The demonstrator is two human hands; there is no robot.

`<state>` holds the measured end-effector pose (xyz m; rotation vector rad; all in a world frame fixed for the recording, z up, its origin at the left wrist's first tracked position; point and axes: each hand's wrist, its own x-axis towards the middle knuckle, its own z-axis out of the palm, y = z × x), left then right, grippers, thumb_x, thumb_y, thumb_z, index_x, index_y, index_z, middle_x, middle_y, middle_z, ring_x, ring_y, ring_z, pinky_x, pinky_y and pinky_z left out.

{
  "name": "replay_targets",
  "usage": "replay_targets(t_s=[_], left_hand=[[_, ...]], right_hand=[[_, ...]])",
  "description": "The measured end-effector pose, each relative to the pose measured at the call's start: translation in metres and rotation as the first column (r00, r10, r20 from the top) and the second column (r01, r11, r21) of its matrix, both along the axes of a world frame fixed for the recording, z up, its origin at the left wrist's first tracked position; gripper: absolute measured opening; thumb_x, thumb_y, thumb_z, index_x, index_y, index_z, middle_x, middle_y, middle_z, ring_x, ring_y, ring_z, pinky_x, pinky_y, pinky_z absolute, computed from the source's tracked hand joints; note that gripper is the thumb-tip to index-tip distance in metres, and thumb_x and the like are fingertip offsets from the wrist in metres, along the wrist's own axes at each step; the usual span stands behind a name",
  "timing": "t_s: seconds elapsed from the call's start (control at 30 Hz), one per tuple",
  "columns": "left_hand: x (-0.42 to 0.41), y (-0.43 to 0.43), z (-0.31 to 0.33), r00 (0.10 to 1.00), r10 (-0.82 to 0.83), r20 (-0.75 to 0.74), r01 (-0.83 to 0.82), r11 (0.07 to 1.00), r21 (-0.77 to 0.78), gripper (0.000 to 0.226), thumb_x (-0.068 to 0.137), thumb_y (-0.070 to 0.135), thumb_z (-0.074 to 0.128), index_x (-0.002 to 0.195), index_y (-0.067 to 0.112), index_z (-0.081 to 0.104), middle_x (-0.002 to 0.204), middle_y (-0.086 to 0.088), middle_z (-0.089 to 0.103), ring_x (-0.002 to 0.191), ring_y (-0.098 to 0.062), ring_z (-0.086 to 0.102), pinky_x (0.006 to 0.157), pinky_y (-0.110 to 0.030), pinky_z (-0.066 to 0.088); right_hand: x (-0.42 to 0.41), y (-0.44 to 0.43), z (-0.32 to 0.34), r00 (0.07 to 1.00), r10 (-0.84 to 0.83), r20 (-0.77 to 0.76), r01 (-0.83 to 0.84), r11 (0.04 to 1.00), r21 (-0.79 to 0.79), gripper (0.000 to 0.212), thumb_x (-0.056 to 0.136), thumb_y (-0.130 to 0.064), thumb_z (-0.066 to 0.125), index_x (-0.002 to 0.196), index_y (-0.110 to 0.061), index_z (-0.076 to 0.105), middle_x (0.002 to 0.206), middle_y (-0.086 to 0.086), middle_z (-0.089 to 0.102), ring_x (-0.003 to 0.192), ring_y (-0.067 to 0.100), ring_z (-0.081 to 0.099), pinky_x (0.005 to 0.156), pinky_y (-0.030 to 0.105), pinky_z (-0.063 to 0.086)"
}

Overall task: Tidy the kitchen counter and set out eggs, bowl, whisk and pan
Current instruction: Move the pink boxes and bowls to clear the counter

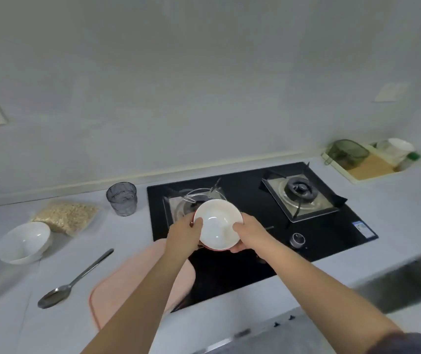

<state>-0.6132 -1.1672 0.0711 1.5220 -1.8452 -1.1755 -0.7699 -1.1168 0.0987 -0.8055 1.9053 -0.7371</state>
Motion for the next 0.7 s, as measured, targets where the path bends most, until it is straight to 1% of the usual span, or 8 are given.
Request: replay_targets(t_s=[0.03, 0.17, 0.27, 0.37, 0.43, 0.5, 0.6, 0.7], left_hand=[[-0.046, 0.022, 0.001, 0.999, -0.036, -0.031, 0.038, 0.998, 0.043, 0.035, 0.096, 0.026, 0.040, 0.126, 0.015, 0.057, 0.106, -0.005, 0.061, 0.087, -0.021, 0.060, 0.067, -0.035, 0.059], [-0.126, 0.065, 0.003, 0.989, -0.044, -0.143, 0.075, 0.972, 0.223, 0.035, 0.095, 0.021, 0.045, 0.127, 0.012, 0.057, 0.106, -0.006, 0.058, 0.076, -0.019, 0.063, 0.063, -0.034, 0.060], [-0.197, 0.101, 0.003, 0.986, -0.079, -0.150, 0.118, 0.954, 0.277, 0.032, 0.095, 0.022, 0.047, 0.125, 0.015, 0.058, 0.105, -0.006, 0.059, 0.085, -0.025, 0.064, 0.064, -0.035, 0.059], [-0.252, 0.129, 0.002, 0.979, -0.139, -0.148, 0.178, 0.937, 0.301, 0.021, 0.095, 0.022, 0.047, 0.112, 0.021, 0.059, 0.097, -0.005, 0.061, 0.073, -0.021, 0.067, 0.070, -0.039, 0.060], [-0.290, 0.142, 0.004, 0.972, -0.189, -0.142, 0.225, 0.923, 0.311, 0.019, 0.093, 0.022, 0.048, 0.106, 0.021, 0.061, 0.097, -0.006, 0.064, 0.078, -0.025, 0.069, 0.074, -0.042, 0.060], [-0.325, 0.147, 0.003, 0.961, -0.246, -0.127, 0.274, 0.910, 0.311, 0.022, 0.092, 0.022, 0.047, 0.110, 0.022, 0.061, 0.100, -0.006, 0.065, 0.082, -0.026, 0.069, 0.075, -0.042, 0.060], [-0.374, 0.150, 0.004, 0.943, -0.304, -0.136, 0.332, 0.891, 0.311, 0.020, 0.091, 0.020, 0.045, 0.104, 0.022, 0.061, 0.097, -0.007, 0.067, 0.073, -0.025, 0.072, 0.076, -0.041, 0.059], [-0.434, 0.141, -0.004, 0.934, -0.325, -0.145, 0.355, 0.878, 0.320, 0.021, 0.090, 0.019, 0.044, 0.099, 0.021, 0.063, 0.092, -0.008, 0.068, 0.070, -0.025, 0.072, 0.075, -0.039, 0.057]], right_hand=[[-0.042, 0.030, 0.004, 0.999, -0.042, -0.020, 0.042, 0.999, 0.007, 0.042, 0.095, -0.009, 0.041, 0.135, -0.017, 0.045, 0.120, 0.010, 0.055, 0.086, 0.033, 0.068, 0.073, 0.042, 0.061], [-0.117, 0.085, 0.002, 0.994, -0.105, -0.022, 0.106, 0.994, 0.014, 0.043, 0.093, -0.010, 0.039, 0.135, -0.017, 0.047, 0.115, 0.010, 0.057, 0.080, 0.031, 0.070, 0.069, 0.040, 0.061], [-0.183, 0.129, -0.002, 0.980, -0.196, -0.022, 0.197, 0.980, 0.021, 0.041, 0.092, -0.009, 0.045, 0.131, -0.018, 0.049, 0.113, 0.008, 0.056, 0.091, 0.032, 0.066, 0.069, 0.044, 0.061], [-0.235, 0.164, -0.004, 0.964, -0.265, 0.009, 0.264, 0.964, 0.034, 0.043, 0.087, -0.006, 0.046, 0.130, -0.014, 0.051, 0.117, 0.012, 0.057, 0.101, 0.037, 0.060, 0.070, 0.050, 0.060], [-0.271, 0.184, -0.005, 0.954, -0.299, 0.021, 0.299, 0.954, 0.028, 0.043, 0.086, -0.006, 0.045, 0.128, -0.012, 0.052, 0.118, 0.014, 0.057, 0.102, 0.037, 0.061, 0.067, 0.050, 0.060], [-0.305, 0.197, -0.008, 0.947, -0.320, 0.024, 0.319, 0.947, 0.030, 0.040, 0.089, -0.007, 0.043, 0.128, -0.013, 0.050, 0.118, 0.014, 0.057, 0.095, 0.035, 0.063, 0.058, 0.042, 0.061], [-0.349, 0.206, -0.010, 0.938, -0.342, 0.052, 0.342, 0.940, 0.016, 0.037, 0.091, -0.006, 0.039, 0.126, -0.013, 0.050, 0.112, 0.012, 0.057, 0.072, 0.026, 0.064, 0.041, 0.028, 0.053], [-0.403, 0.204, -0.016, 0.929, -0.365, 0.066, 0.366, 0.931, 0.003, 0.040, 0.087, -0.003, 0.034, 0.121, -0.011, 0.053, 0.102, 0.015, 0.063, 0.060, 0.027, 0.066, 0.041, 0.024, 0.050]])
